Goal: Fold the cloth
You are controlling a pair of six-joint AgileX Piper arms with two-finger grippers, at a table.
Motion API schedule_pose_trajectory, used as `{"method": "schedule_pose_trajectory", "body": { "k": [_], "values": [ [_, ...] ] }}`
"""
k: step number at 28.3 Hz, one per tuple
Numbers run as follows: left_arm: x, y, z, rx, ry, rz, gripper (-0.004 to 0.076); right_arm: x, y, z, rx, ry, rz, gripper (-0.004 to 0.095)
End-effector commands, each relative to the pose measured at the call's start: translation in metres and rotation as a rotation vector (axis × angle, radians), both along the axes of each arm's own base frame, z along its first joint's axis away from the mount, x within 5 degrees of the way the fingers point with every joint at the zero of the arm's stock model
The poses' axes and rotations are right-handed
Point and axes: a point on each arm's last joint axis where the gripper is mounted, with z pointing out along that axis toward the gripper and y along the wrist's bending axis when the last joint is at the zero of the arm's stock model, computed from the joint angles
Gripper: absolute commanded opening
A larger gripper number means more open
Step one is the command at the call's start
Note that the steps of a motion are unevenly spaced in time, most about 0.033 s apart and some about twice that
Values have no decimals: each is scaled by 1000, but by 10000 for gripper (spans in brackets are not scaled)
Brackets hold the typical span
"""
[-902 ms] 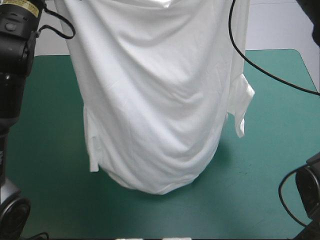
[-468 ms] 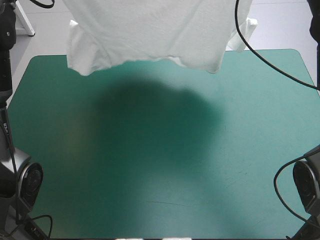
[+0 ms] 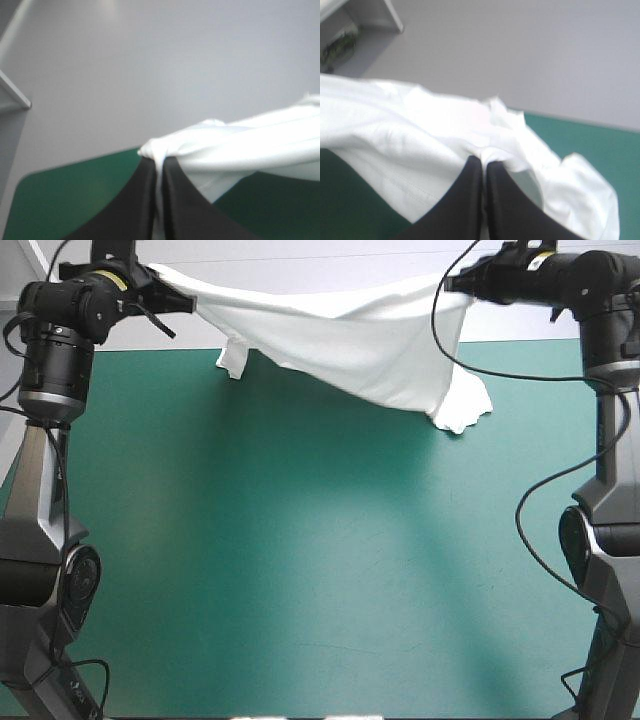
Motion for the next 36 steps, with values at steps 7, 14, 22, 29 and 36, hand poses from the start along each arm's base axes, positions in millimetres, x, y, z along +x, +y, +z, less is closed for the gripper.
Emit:
{"method": "schedule_pose_trajectory", "body": {
  "k": [7, 14, 22, 29, 36],
  "values": [
    [-28, 4, -41, 50, 328, -3, 19, -12, 19, -37, -29, 234, 30, -17],
    [-81, 12, -60, 62, 443, -3, 19, -74, 35, -55, -180, 364, 43, -17],
    [-161, 23, -105, 82, 623, 5, 19, -145, 26, -96, -198, 551, 40, -17],
    [-199, 25, -151, 57, 768, -12, 19, -208, 13, -120, -201, 625, 28, -17],
    [-231, 23, -179, 5, 908, -41, 19, -277, 0, -151, -156, 683, -11, -15]
  ]
}}
